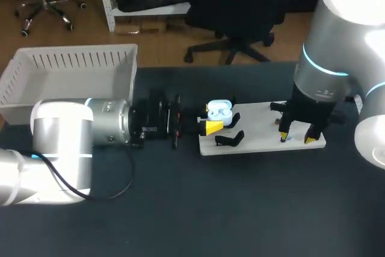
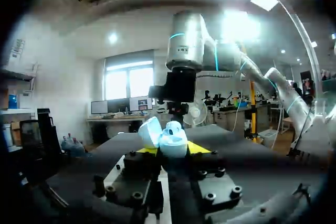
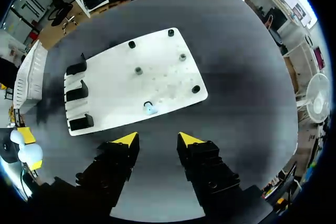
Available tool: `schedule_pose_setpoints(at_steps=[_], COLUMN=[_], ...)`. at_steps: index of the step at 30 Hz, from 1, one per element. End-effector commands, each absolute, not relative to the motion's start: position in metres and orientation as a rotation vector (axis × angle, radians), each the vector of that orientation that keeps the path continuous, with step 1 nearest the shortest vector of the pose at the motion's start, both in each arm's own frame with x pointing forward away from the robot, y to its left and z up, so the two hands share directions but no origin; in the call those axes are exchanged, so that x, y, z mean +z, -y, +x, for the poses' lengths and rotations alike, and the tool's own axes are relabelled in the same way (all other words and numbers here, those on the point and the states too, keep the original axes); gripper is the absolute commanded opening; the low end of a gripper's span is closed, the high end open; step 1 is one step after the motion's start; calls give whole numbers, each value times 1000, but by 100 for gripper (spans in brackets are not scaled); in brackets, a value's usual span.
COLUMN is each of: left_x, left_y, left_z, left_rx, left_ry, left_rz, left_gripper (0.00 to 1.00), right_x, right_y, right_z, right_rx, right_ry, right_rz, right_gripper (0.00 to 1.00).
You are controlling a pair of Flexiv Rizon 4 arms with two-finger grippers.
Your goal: Pick up each earbud case from the left stands, insert the matching earbuds, close the lid, and place the case in the box.
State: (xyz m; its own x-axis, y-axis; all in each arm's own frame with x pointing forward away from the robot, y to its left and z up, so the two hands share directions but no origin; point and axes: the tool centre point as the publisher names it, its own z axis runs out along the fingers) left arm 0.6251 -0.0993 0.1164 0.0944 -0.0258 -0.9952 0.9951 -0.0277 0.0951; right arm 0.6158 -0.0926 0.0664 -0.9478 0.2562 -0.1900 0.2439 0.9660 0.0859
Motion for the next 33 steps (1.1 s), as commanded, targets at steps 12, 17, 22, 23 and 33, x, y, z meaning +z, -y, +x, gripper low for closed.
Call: schedule_pose_setpoints(at_steps=[12, 17, 22, 23, 33], left_x=[115, 115, 115, 115, 115], left_y=[100, 100, 100, 100, 100], left_z=[623, 623, 623, 623, 623], left_rx=[-1164, -1164, -1164, -1164, -1164], left_ry=[-1106, -1106, -1106, -1106, -1106], left_rz=[1250, 1250, 1250, 1250, 1250], left_gripper=[0, 0, 0, 0, 0], right_x=[41, 45, 38, 37, 29], right_y=[98, 94, 95, 95, 90], right_z=[638, 641, 646, 647, 651], right_rx=[105, 126, 112, 110, 113], right_ry=[-2924, -2919, -2918, -2918, -2935], right_rz=[235, 219, 213, 213, 225], right_gripper=[47, 47, 46, 46, 44])
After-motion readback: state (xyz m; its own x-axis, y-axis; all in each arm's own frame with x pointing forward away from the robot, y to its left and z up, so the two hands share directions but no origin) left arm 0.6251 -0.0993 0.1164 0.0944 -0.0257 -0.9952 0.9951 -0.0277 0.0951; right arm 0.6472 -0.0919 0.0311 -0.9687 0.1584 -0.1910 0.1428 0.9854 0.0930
